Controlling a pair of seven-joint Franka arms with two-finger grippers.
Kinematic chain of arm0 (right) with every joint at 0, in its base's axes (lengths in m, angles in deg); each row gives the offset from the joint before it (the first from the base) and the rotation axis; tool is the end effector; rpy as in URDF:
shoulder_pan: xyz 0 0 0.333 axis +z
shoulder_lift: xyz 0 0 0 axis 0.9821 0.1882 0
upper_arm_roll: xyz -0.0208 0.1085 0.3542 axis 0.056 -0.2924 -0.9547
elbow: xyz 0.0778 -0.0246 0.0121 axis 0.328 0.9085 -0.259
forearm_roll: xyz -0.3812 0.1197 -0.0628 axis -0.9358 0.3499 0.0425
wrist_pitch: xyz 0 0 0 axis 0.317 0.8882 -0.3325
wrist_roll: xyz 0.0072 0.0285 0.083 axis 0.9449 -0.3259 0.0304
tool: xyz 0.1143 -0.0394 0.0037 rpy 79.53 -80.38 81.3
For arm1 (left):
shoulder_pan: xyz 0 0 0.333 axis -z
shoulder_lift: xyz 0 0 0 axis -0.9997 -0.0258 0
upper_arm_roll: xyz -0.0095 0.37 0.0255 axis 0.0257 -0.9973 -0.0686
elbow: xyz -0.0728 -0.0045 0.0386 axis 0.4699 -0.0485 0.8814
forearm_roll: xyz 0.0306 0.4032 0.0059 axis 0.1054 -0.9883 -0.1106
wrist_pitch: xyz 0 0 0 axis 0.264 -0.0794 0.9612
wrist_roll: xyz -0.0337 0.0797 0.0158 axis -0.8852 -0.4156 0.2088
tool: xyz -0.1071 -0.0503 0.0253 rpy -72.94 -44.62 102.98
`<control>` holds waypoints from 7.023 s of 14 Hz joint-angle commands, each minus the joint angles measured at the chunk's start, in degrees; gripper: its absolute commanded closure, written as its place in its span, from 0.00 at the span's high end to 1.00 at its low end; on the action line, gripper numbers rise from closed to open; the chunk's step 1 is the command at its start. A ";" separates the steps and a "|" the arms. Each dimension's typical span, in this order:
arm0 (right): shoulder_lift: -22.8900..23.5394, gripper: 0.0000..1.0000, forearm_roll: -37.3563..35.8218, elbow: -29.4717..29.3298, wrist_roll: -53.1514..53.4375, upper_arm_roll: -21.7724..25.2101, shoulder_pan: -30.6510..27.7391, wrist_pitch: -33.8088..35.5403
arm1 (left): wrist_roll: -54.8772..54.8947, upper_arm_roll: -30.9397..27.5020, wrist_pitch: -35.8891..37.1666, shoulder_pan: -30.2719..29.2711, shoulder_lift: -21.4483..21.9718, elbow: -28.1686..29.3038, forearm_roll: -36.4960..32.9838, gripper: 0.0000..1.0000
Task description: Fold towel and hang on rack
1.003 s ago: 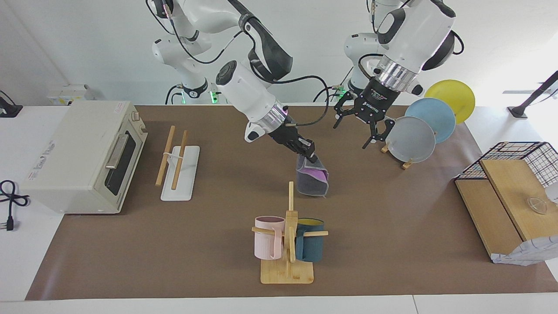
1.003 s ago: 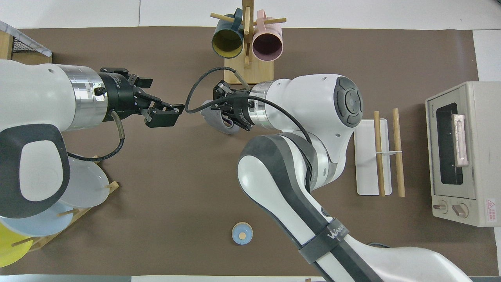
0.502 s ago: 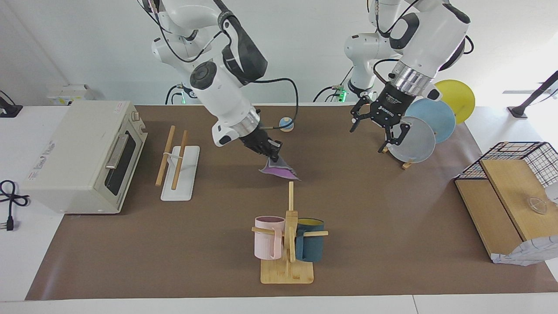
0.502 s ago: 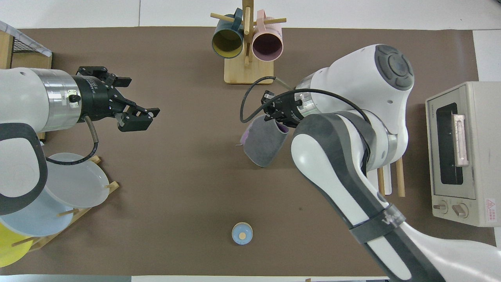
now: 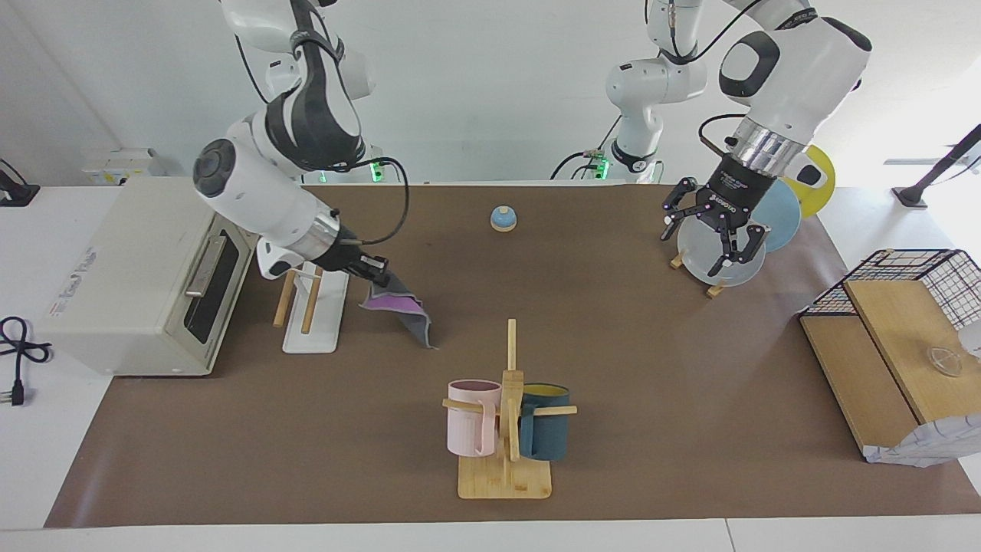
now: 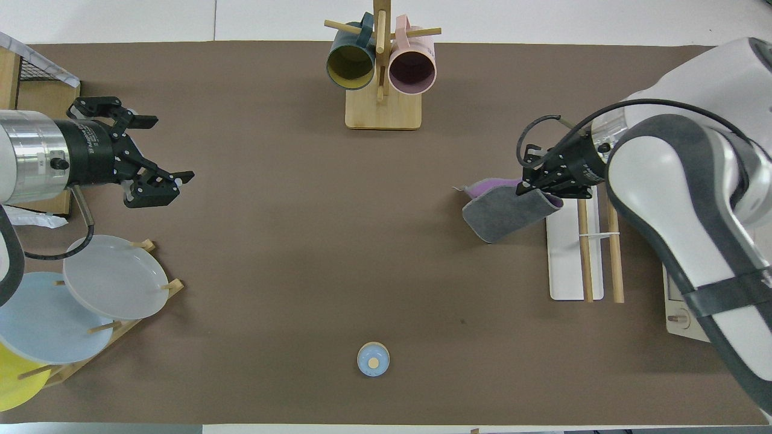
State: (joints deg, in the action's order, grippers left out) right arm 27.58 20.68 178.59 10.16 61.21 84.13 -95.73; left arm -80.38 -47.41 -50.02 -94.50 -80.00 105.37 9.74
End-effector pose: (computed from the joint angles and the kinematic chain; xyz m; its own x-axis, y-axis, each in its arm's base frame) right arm 0.6117 0.0897 0.4994 0.8951 -0.3174 -0.3131 -0.4117 -0.8580 -0.3071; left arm 0.5599 -0.1128 0.6059 -0.3765 0.8194 -0.4322 0.8829 0.4587 0.1005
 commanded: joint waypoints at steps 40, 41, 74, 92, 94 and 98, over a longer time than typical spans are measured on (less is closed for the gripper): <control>-6.13 1.00 -21.58 2.13 -30.06 -1.45 -11.32 2.41 | 114.63 -18.00 31.23 12.40 -6.95 -14.84 -22.98 1.00; -5.26 1.00 -21.76 -0.77 -29.71 -1.45 -9.74 4.25 | 114.54 -18.17 31.14 12.13 -7.30 -15.37 -22.90 1.00; -11.93 1.00 -28.44 -2.46 -24.26 -0.84 -8.14 4.71 | 113.93 -12.20 29.74 5.28 -5.10 -14.93 -23.60 1.00; -12.98 1.00 -27.91 -2.12 -24.35 0.83 -6.74 5.67 | 113.93 -12.20 29.74 5.19 -5.10 -14.93 -23.60 1.00; -13.33 1.00 -27.91 -1.76 -24.35 2.41 -4.99 6.63 | 113.93 -12.20 29.74 5.19 -5.10 -14.93 -23.60 1.00; -13.42 1.00 -25.54 -1.67 -24.35 4.35 -4.19 6.73 | 113.93 -12.20 29.74 5.19 -5.10 -14.93 -23.60 1.00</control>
State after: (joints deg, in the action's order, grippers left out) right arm 15.26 -6.24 176.12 -14.91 64.57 79.39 -89.64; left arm 33.37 -60.13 -20.26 -88.80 -86.60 88.96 -12.72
